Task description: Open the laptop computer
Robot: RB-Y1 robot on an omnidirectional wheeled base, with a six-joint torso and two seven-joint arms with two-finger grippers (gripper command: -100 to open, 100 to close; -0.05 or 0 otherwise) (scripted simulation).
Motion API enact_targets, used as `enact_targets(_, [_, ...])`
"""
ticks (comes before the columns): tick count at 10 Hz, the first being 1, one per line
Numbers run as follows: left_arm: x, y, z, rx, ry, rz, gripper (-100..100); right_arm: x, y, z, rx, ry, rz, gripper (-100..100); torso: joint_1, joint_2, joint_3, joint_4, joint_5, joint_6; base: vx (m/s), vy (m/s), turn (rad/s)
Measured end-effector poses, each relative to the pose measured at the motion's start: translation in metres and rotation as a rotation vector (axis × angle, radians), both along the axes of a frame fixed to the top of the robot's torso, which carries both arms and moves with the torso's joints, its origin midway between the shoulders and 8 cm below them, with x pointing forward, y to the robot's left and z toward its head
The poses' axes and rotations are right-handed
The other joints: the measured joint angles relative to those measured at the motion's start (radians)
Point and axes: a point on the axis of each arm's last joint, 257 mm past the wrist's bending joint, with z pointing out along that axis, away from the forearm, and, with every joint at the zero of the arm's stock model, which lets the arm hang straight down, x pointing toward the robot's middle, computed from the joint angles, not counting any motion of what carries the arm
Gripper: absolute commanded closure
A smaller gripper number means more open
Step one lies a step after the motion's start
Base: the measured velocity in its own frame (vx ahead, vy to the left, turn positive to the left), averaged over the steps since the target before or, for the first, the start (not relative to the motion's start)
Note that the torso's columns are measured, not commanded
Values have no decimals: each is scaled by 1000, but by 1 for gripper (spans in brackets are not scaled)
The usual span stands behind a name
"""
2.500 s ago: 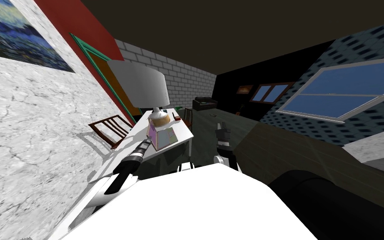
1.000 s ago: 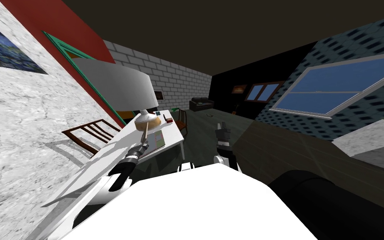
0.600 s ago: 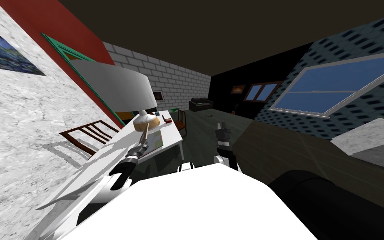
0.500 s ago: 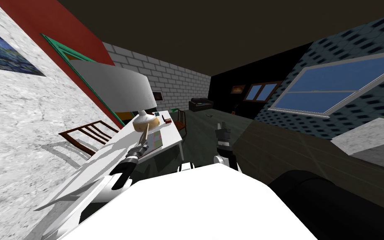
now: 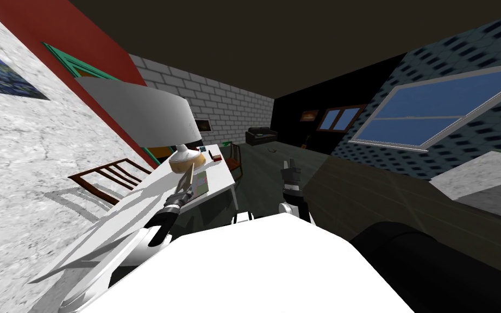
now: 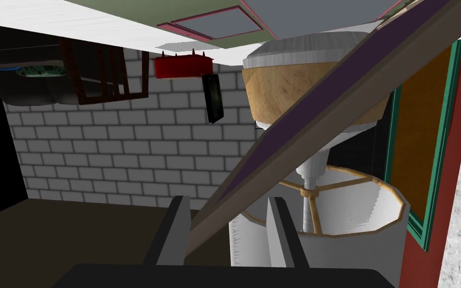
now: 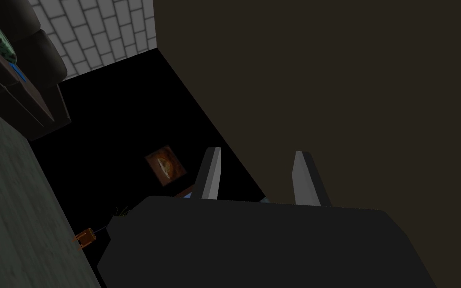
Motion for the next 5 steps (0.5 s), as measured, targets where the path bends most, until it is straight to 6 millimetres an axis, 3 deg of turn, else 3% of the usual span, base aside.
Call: enact_targets(5, [-3, 10, -17, 78, 37, 4, 100, 0, 0, 0, 0, 0, 0, 0, 0, 1, 1, -2, 2, -2, 8, -39, -13])
